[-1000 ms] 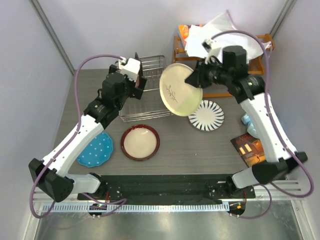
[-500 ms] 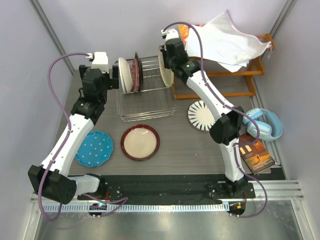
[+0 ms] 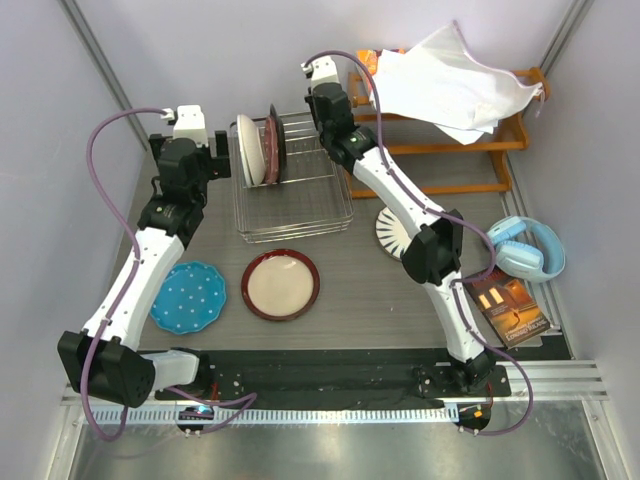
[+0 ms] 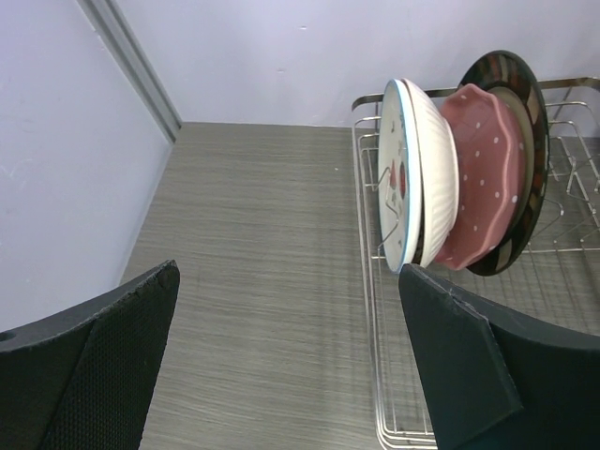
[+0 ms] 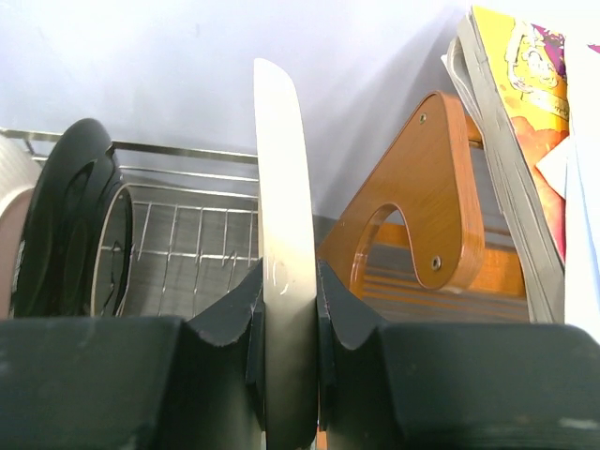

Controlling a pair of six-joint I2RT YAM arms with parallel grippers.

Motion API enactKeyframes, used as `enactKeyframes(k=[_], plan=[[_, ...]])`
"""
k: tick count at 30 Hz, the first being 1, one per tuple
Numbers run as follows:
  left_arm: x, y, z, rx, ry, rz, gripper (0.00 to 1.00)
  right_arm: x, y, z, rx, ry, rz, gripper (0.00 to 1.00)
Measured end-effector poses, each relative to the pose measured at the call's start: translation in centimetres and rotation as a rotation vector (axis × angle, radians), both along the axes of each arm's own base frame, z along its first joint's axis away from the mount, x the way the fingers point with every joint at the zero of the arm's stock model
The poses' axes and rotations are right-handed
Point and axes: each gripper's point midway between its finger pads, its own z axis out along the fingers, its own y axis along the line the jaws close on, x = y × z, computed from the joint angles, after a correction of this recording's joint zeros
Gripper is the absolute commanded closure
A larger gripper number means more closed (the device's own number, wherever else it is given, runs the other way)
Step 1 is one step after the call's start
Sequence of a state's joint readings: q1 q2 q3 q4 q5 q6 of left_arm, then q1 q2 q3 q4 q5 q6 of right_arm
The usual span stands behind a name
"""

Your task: Load the plates into the dish rack

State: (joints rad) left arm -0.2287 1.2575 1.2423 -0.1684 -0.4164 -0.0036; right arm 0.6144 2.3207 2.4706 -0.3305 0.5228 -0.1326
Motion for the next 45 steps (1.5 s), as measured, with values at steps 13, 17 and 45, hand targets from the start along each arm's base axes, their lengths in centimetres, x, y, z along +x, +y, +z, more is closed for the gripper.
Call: enactKeyframes(k=[13,17,45], plan=[[0.0,-0.6,-0.7,-0.042,0.012,-0.02,0.01,2.3,0.6,-6.9,-0.058,0.056,-0.044,0.99],[-0.2,-0.7,-1.4,-0.053,0.035,-0.016,0.01,2.6,0.9,-9.0,-0.066,0.085,-0.046,0.99],[-12.5,-1.1,-13.1,-0.305,0.541,-0.022,0.05,-11.2,-6.4,3.3,0.09,0.019,0.034,0.28]])
